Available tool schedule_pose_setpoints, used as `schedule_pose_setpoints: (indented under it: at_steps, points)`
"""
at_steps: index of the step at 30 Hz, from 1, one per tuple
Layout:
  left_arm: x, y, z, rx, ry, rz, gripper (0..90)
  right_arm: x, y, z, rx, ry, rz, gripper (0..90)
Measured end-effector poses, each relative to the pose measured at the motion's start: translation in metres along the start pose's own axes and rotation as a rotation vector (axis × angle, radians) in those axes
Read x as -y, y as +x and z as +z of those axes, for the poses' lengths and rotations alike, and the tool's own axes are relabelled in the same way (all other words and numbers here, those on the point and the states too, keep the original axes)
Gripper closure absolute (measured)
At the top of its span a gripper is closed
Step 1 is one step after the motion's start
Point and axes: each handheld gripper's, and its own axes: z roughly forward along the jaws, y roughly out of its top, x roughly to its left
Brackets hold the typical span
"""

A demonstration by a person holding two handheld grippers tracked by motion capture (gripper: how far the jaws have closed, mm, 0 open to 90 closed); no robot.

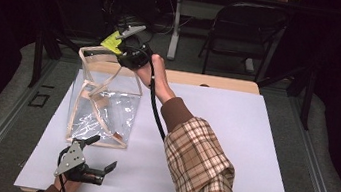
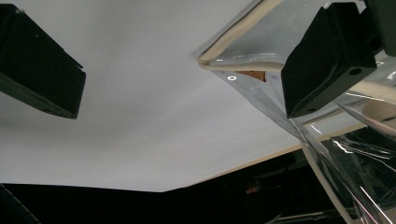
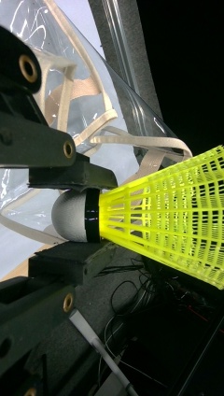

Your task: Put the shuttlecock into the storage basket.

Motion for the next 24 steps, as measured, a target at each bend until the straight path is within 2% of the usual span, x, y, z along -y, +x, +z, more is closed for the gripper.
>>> schedule_pose_setpoints:
  at_steps: [24]
  points:
    - [0.000, 0.000, 0.000, 0.001, -0.002, -0.003, 0.0, 0.000, 0.005, 0.017, -0.019, 0.027, 0.011, 64.8]
